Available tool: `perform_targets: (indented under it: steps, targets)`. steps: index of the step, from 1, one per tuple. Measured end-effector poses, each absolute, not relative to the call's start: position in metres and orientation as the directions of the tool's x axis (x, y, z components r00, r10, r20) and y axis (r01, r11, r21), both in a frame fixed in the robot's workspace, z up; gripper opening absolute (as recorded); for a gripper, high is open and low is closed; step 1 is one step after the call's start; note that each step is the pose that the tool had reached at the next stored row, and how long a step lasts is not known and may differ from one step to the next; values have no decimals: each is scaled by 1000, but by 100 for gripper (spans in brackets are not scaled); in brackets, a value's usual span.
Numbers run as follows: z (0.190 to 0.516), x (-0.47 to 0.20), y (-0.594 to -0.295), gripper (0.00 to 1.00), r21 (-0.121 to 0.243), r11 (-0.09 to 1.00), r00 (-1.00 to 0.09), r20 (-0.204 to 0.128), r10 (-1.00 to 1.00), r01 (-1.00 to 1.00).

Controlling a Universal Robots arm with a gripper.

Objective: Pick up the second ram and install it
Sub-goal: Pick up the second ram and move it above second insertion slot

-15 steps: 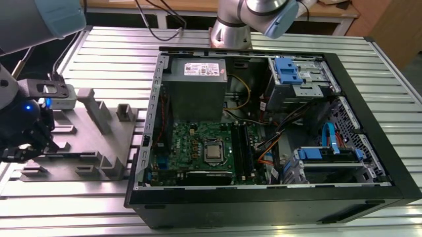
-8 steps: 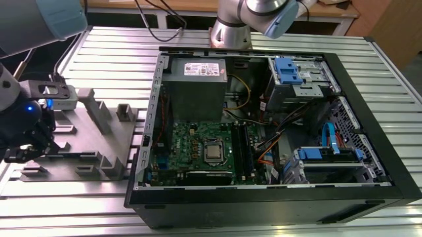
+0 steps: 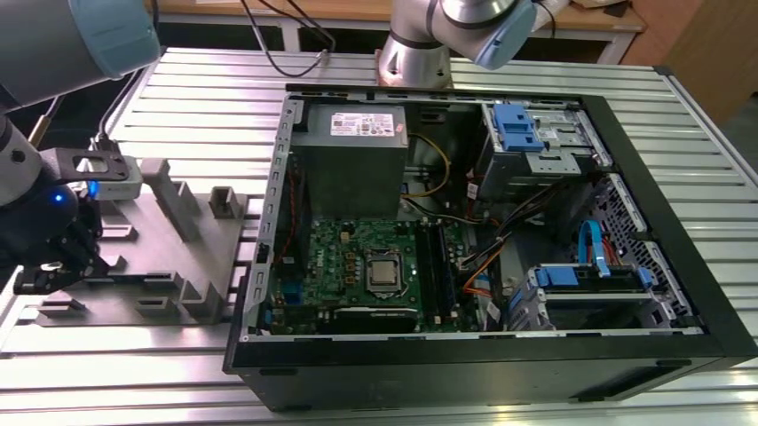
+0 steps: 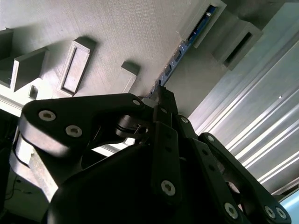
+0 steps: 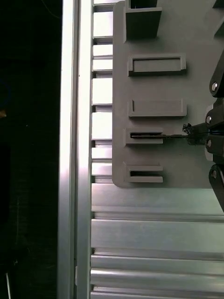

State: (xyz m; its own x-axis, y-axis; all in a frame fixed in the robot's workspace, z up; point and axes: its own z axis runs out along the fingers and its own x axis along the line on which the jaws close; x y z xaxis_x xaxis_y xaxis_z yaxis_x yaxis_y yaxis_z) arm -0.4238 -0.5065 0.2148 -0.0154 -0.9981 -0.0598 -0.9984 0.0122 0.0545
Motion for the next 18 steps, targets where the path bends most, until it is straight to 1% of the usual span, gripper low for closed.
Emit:
perform_targets:
  steps: [7,9,10,11,12,13,18]
  targets:
    - [215,-424,-507,8,54,12,-15,-60,-998,-998]
    - [215,-424,-507,20,54,12,-15,-60,-998,-998]
    - [215,-424,-507,20,54,12,-15,-60,-998,-998]
    - [215,-424,-507,27,54,12,-15,-60,-998,-998]
    - [215,-424,-507,27,54,12,-15,-60,-998,-998]
    - [215,-424,-507,33,54,12,-15,-60,-998,-998]
    - [213,-424,-506,33,54,-11,7,-60,-998,-998]
